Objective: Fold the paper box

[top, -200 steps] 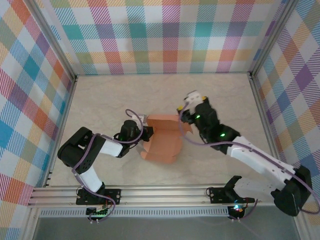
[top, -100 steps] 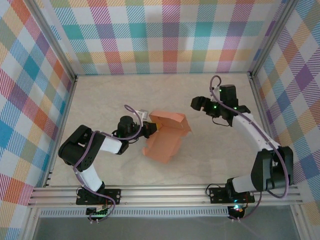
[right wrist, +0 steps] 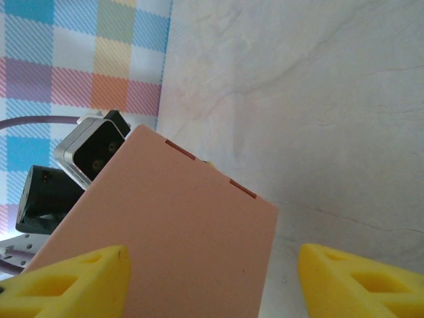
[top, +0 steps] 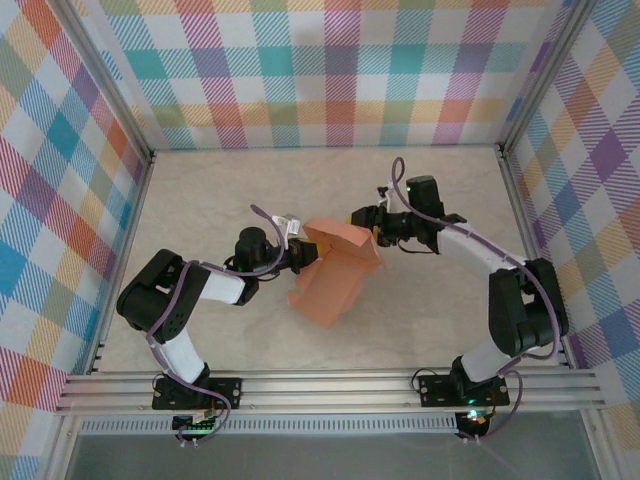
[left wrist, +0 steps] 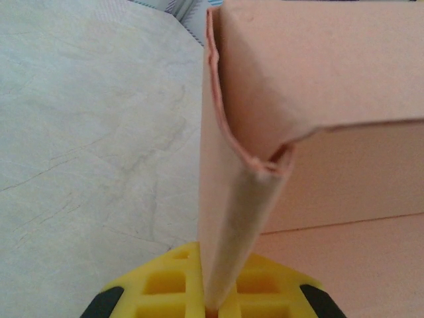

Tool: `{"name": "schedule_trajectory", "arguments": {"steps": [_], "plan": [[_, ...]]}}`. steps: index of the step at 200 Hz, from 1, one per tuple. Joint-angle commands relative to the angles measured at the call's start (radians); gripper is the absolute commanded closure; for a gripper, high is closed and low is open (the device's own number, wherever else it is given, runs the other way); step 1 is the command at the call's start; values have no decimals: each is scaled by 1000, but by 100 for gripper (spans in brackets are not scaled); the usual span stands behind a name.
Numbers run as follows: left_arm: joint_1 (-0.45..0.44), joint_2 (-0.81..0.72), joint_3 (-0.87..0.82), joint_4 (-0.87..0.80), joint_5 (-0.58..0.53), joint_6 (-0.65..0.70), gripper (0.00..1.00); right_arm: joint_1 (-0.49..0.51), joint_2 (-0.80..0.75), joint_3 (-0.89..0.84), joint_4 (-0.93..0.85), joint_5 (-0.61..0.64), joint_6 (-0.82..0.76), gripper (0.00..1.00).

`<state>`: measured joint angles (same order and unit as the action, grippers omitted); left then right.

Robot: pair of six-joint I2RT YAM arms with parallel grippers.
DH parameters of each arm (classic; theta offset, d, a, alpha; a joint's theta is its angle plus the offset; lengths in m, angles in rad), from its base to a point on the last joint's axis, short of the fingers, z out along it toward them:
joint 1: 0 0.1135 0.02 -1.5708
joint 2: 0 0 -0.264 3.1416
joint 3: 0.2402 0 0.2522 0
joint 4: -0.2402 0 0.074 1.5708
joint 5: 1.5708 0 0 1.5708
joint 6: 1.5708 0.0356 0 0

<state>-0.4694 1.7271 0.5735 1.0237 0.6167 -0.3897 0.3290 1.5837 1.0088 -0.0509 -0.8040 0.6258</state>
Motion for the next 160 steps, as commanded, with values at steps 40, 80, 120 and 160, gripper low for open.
{"name": "schedule_trajectory", "arguments": {"steps": [40, 80, 120, 160], "plan": [[0, 18, 37, -38, -134, -51, 100, 79, 26, -18, 100, -79, 31, 35], [-2, 41, 54, -31, -137, -83, 100, 106, 44, -44, 156, -71, 78, 38], [-1, 26, 48, -62, -145, -62, 100, 103, 31, -25, 112, -31, 42, 38], [-1, -15, 34, -156, -153, 4, 100, 28, -11, -29, 54, 56, 21, 26]]}}
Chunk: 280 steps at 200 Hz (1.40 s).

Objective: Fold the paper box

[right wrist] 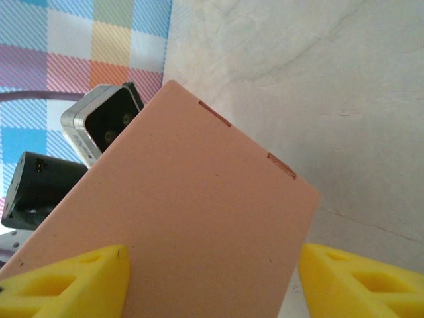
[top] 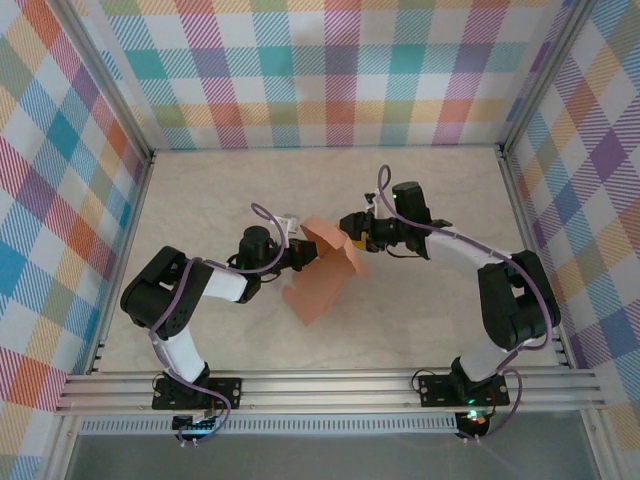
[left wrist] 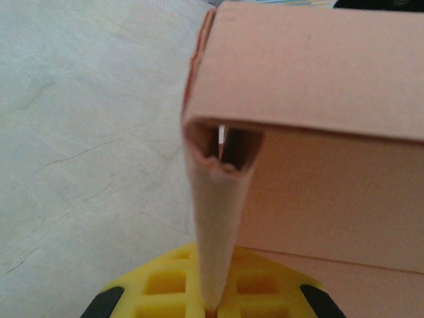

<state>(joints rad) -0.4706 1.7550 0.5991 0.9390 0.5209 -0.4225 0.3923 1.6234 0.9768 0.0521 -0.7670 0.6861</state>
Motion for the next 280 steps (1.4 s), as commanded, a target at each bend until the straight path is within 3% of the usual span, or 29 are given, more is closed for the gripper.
{"name": "schedule_trajectory", "arguments": {"steps": [1, 25, 86, 112, 155, 215, 255, 280], "plan": [[1, -45, 9, -74, -58, 39, 100, -38, -53, 2, -50, 24, -41, 26], [5, -97, 27, -227, -99, 70, 100, -98, -111, -8, -124, 144, -77, 19], [4, -222, 271, -1036, -322, 217, 100, -178, -256, -23, -301, 484, -196, 17], [5, -235, 397, -1324, -365, 303, 100, -179, -285, -23, -306, 523, -244, 17], [3, -134, 650, -1745, -447, 493, 100, -182, -271, -9, -294, 517, -264, 18], [10, 108, 964, -2051, -480, 778, 100, -181, -260, -47, -259, 471, -260, 17], [15, 340, 1208, -2271, -537, 848, 100, -181, -284, -85, -259, 485, -274, 17], [12, 433, 1291, -2325, -609, 854, 100, -181, -292, -96, -264, 501, -284, 17]]}}
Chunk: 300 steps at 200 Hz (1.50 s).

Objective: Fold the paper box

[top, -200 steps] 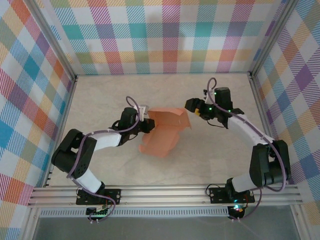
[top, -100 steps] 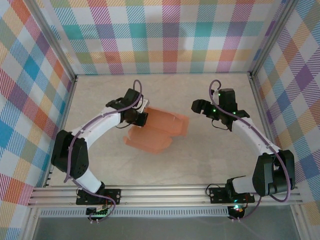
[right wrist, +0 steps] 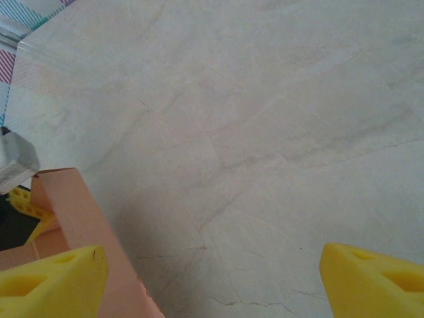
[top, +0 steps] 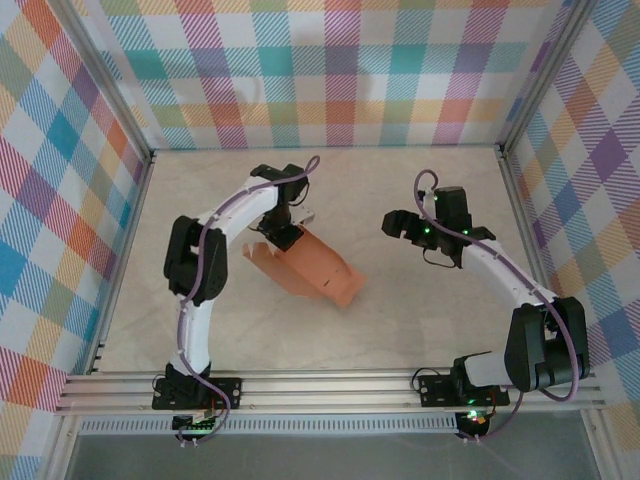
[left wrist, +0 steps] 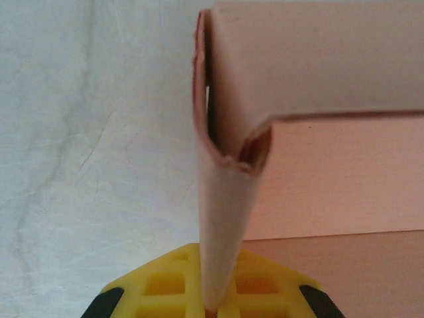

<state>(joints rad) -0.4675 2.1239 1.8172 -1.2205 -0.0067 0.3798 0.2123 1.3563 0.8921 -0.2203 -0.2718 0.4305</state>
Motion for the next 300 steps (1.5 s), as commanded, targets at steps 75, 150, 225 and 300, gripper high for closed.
{"name": "schedule_trajectory", "arguments": {"steps": [75, 150, 225, 300], "plan": [[-5, 183, 178, -234, -73, 70, 90, -11, -36, -62, 73, 68, 0, 17], [-12, 211, 264, -266, -68, 61, 72, -36, -16, -102, 123, 32, 4, 17], [-13, 206, 295, -238, -76, 60, 67, -50, 7, -109, 150, -4, 7, 17], [-16, 237, 304, -186, -71, 58, 75, -50, 20, -111, 155, -28, 13, 17]]}}
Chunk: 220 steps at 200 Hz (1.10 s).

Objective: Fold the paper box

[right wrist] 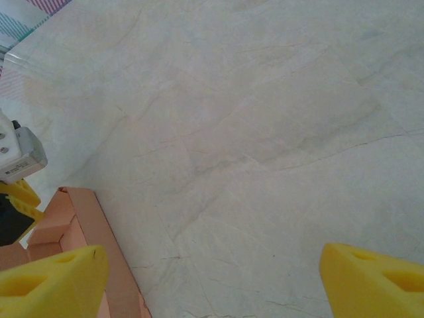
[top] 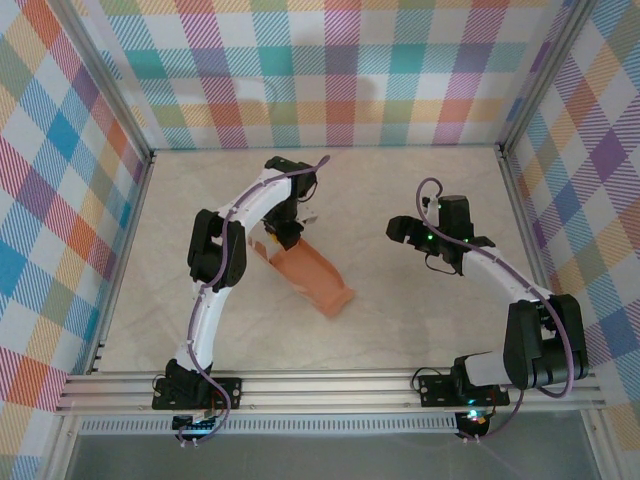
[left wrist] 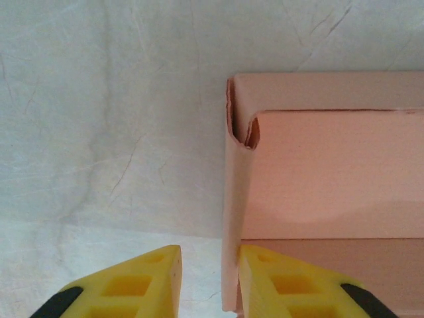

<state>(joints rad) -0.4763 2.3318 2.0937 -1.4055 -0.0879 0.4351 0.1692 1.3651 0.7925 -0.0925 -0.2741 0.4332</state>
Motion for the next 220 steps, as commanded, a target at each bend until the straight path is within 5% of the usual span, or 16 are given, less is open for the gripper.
{"name": "schedule_trajectory", "arguments": {"steps": [1, 76, 138, 162, 190, 220], "plan": [[-7, 29, 27, -1, 10, 2, 75, -7, 11, -12, 26, -25, 11, 17], [-30, 54, 3, 39, -51, -32, 95, -7, 21, -6, 26, -30, 5, 17], [-52, 59, -17, 71, -118, -66, 100, -7, 7, -16, 21, -29, 4, 17], [-53, 20, -59, 118, -127, -66, 86, -8, -2, -13, 21, -31, 4, 17], [-53, -33, -54, 152, -83, -63, 56, -8, -15, -17, 16, -27, 6, 17], [-53, -72, 10, 163, -39, -72, 38, -8, -30, -20, 12, -25, 9, 17]]}}
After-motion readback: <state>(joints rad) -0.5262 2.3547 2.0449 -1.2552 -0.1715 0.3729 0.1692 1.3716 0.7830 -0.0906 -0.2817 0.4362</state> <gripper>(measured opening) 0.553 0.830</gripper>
